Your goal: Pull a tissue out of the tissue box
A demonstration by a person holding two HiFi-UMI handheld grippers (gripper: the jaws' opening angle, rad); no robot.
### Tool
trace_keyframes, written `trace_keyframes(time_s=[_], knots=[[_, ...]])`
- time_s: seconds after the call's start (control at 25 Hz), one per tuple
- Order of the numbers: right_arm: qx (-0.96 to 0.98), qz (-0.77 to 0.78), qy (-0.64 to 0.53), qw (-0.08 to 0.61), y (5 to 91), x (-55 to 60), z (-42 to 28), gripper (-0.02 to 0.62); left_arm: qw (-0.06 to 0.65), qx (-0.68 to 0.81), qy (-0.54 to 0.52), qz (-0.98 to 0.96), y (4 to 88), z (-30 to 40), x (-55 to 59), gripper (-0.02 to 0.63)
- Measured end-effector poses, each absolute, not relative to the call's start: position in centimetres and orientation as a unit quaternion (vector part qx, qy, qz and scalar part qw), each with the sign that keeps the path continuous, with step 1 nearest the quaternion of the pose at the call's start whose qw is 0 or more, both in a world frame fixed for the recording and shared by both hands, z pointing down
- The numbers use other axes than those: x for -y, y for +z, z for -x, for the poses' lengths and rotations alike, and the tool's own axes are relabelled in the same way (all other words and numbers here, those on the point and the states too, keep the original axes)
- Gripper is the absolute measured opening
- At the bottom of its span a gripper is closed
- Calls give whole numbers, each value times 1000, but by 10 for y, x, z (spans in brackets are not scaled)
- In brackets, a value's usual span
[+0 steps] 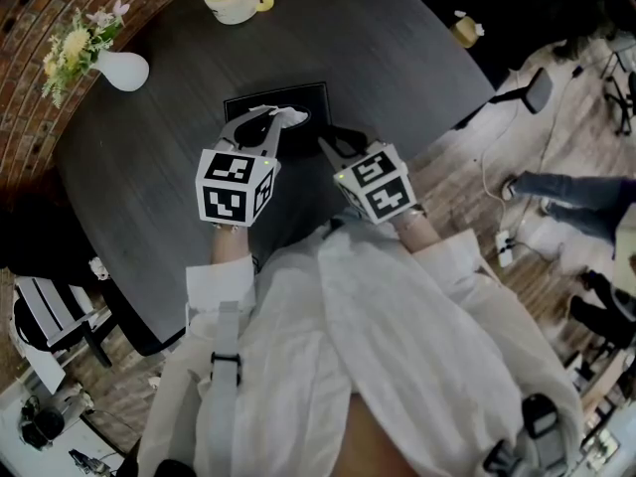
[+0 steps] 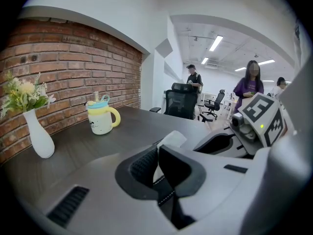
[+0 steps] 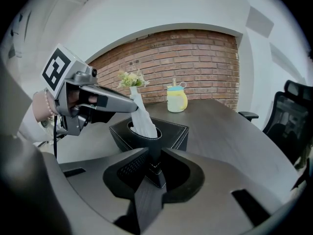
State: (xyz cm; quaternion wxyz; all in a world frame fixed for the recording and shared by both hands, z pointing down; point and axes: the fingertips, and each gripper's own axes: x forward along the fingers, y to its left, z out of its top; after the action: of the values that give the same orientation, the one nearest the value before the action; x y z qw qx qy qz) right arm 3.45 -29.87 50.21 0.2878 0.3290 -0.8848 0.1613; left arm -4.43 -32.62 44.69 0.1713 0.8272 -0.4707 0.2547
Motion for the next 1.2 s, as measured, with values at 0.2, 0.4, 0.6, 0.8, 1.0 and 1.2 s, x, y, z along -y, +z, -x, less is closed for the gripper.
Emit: trace_keyframes(time_s=[0.2, 0.4, 0.6, 0.8, 1.0, 1.2], knots=[[886, -327, 158, 288, 503, 301, -35, 55, 169, 471, 255, -827, 445, 45, 327, 9], [888, -323, 155, 289, 503, 300, -34, 55, 170, 473, 252, -827, 444, 44, 326, 9], [886, -326, 153, 292, 503, 298, -37, 55, 168, 474, 249, -828, 441, 42, 325, 9], [887, -321, 162, 289, 497, 296, -31, 55, 171, 474, 245, -828, 440, 44, 326, 9], [888, -320, 161, 290, 496, 295, -31, 55, 172, 474, 243, -829, 438, 43, 324, 9], [888, -319, 159, 290, 497, 295, -32, 55, 169, 474, 247, -828, 438, 42, 324, 9]])
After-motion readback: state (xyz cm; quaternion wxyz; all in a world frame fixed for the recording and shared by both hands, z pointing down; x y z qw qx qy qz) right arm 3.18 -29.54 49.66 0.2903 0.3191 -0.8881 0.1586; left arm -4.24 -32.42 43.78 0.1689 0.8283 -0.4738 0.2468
